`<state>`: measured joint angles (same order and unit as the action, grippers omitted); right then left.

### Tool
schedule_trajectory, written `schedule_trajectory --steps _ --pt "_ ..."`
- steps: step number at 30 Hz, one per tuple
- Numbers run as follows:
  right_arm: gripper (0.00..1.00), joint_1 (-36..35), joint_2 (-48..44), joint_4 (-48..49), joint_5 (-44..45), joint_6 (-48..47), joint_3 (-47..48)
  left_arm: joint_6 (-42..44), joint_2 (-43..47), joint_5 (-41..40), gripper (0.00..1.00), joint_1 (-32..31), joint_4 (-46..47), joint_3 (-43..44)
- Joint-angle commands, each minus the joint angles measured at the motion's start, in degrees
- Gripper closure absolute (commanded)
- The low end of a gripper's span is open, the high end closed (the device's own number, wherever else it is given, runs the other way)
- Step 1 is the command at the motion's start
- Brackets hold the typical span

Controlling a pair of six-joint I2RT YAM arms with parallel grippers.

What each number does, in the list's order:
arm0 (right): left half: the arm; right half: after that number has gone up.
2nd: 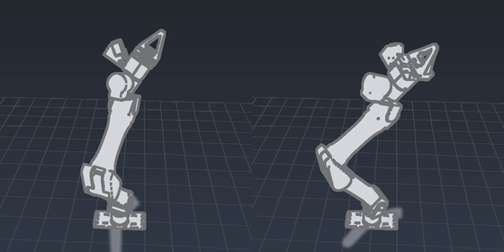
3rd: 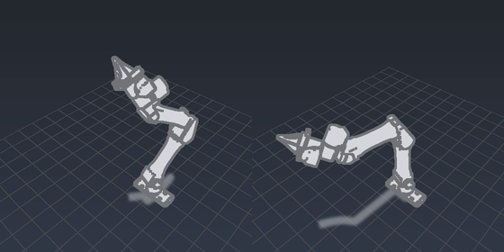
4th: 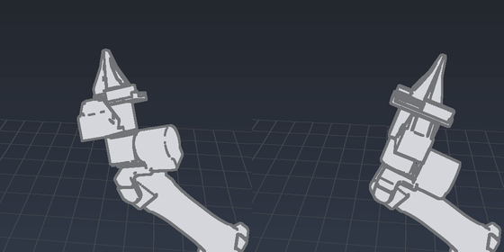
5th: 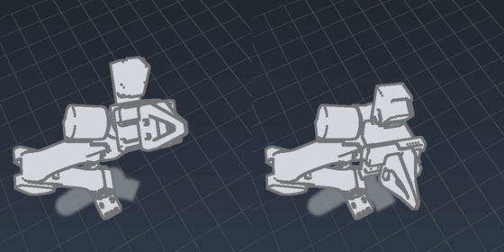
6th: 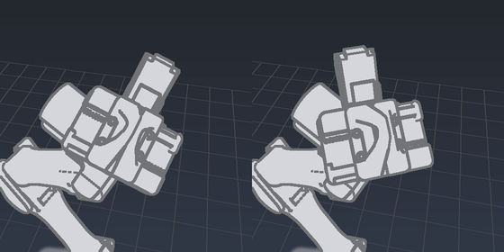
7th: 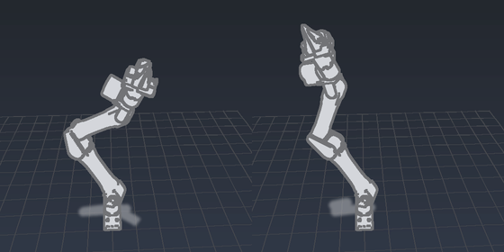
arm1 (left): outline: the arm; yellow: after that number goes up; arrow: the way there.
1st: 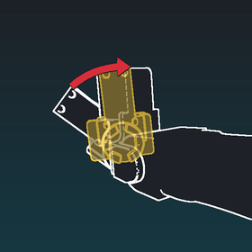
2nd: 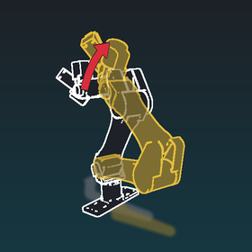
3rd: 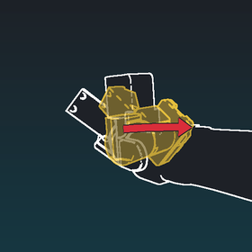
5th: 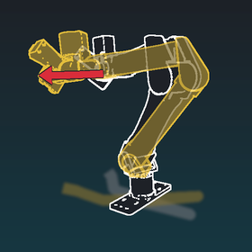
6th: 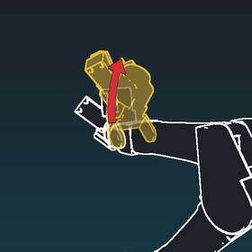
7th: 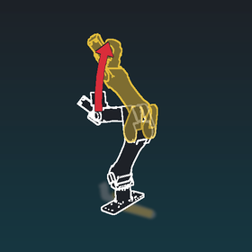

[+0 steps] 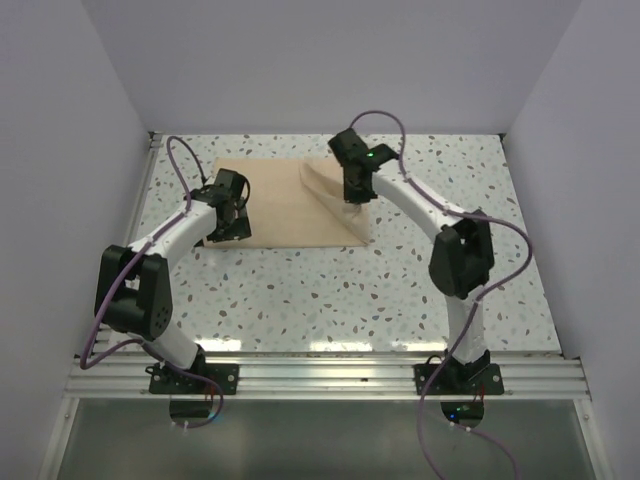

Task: Open and lay out the surgical kit
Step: Open the surgical kit at the center of the board.

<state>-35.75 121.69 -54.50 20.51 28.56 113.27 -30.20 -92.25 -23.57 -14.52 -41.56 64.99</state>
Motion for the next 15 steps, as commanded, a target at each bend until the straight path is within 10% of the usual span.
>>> schedule_trajectory --steps 1,11,12,13,15 --pt "1.0 8.66 -11.98 0.61 6.9 -0.16 -8.31 1.28 -0.48 -0.77 0.04 0.55 -0.89 3.73" --pt "0.99 18.69 -18.95 4.49 8.31 -0.61 -30.83 0.58 -1.79 -0.6 0.05 0.46 -4.31 8.13" --pt "0.78 19.04 -18.42 3.71 8.4 -0.17 -31.01 0.49 -1.8 -0.42 0.05 0.37 -4.58 8.39" --pt "0.31 19.31 -16.94 3.35 8.75 -0.08 -30.92 0.31 -1.8 -0.42 0.06 0.37 -5.02 8.48" --pt "0.04 20.1 -15.7 1.86 11.47 0.01 -30.22 -0.04 -1.27 -0.42 0.06 0.11 -5.37 8.48"
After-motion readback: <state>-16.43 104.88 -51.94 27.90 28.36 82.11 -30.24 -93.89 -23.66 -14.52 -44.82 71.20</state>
